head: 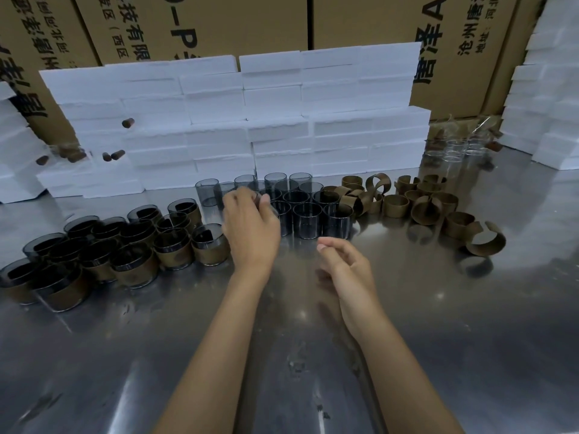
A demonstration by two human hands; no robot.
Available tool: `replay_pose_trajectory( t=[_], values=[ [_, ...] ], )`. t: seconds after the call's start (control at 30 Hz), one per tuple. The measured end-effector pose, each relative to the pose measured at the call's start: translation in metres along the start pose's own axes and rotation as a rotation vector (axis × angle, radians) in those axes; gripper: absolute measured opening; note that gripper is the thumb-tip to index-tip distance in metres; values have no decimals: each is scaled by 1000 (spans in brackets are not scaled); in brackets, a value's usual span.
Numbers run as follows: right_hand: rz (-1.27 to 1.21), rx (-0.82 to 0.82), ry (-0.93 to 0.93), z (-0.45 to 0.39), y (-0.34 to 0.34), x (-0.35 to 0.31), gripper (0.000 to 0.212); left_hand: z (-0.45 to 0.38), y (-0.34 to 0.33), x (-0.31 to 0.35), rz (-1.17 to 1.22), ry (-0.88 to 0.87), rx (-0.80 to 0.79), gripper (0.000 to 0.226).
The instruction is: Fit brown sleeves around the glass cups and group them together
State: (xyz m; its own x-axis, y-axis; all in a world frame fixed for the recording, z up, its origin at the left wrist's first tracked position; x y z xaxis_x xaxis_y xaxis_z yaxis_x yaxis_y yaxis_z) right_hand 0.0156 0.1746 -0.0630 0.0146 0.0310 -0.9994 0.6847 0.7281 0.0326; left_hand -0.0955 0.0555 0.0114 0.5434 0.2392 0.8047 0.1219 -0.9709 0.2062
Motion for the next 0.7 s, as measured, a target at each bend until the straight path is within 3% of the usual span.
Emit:
replay_pose_trajectory(
  t=[0.13,0.3,0.37,0.5,0.7],
  values=[
    [-157,4,-82,-3,2,-3,15,3,-5,21,382,160,-202,23],
    [-302,-187,-168,-1,4,-8,69,30,-19,31,878,461,-638,24],
    [-331,-256,-118,1,5,-9,72,45,-23,28,972,509,-746,17],
    [-273,-273,-68,3,6,-13,64,57,-29,21,936,536,-850,12],
    [-121,-59,-68,-2,3,-9,53,49,-23,-3,672,411,-717,22]
  ],
)
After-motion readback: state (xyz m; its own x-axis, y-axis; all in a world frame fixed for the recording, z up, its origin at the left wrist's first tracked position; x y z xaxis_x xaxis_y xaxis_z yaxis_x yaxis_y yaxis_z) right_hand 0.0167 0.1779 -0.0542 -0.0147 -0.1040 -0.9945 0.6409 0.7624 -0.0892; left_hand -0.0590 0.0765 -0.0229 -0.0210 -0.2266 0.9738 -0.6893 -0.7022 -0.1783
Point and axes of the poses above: each hand's wrist, its own z-axis away from the middle knuckle, its own y-axis out of the back of the hand, x = y × z, the point moved 4 cm from there along -z, towards the middle knuckle, and after that the axes turned 15 degrees about z, right-handed, at the moved point
